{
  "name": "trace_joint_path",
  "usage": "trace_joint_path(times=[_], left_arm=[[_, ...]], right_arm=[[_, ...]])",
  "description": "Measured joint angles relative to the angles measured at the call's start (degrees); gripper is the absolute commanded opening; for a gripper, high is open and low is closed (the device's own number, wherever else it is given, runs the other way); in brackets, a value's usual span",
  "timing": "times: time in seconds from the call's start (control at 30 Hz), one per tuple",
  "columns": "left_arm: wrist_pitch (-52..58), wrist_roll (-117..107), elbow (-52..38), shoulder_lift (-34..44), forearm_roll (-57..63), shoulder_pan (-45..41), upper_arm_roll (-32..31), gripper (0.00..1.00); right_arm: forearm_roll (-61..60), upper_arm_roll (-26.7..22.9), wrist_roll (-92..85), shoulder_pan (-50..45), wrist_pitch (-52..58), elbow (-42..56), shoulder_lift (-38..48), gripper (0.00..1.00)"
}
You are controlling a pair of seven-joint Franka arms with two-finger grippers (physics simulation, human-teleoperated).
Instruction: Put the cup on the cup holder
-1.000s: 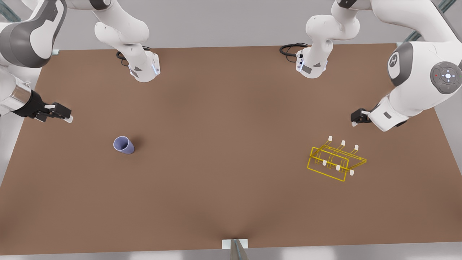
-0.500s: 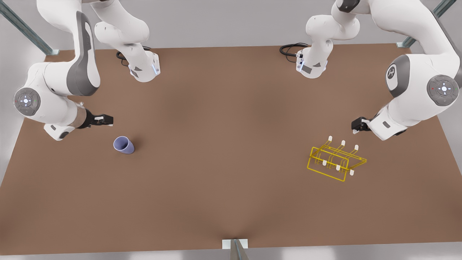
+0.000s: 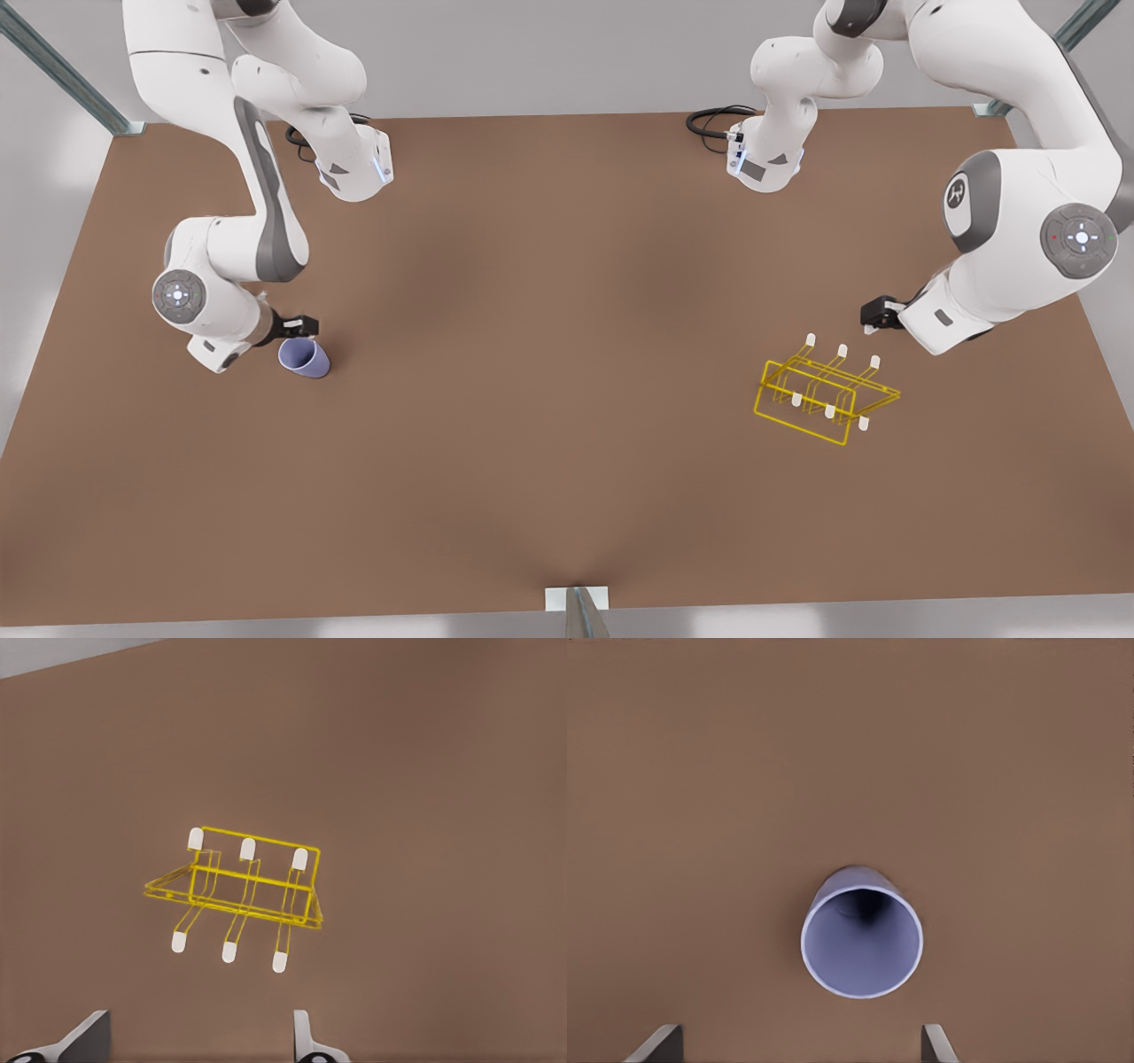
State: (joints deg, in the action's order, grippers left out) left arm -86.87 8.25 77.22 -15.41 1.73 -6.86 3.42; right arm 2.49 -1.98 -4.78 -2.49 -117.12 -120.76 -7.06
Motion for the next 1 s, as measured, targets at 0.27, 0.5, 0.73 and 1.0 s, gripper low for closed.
trace_joint_path(times=[0.27, 0.5, 0.73, 1.0], left_arm=[[-0.2, 0.2, 0.0, -0.8, 0.0, 0.0, 0.0, 1.00], [-0.4, 0.3, 0.0, -1.3, 0.0, 0.0, 0.0, 1.00], [-0.7, 0.4, 0.0, -1.7, 0.0, 0.0, 0.0, 1.00], [-1.1, 0.5, 0.0, -1.9, 0.0, 0.0, 0.0, 1.00]], right_arm=[[0.4, 0.1, -1.2, -0.7, -9.5, -4.8, -2.1, 1.00], [0.5, 0.1, -1.9, -0.5, -16.6, -9.9, -1.9, 1.00], [0.5, 0.1, -2.5, -0.3, -21.3, -11.2, -3.8, 1.00], [0.5, 0.1, -3.1, -0.2, -24.6, -11.6, -6.2, 0.71]])
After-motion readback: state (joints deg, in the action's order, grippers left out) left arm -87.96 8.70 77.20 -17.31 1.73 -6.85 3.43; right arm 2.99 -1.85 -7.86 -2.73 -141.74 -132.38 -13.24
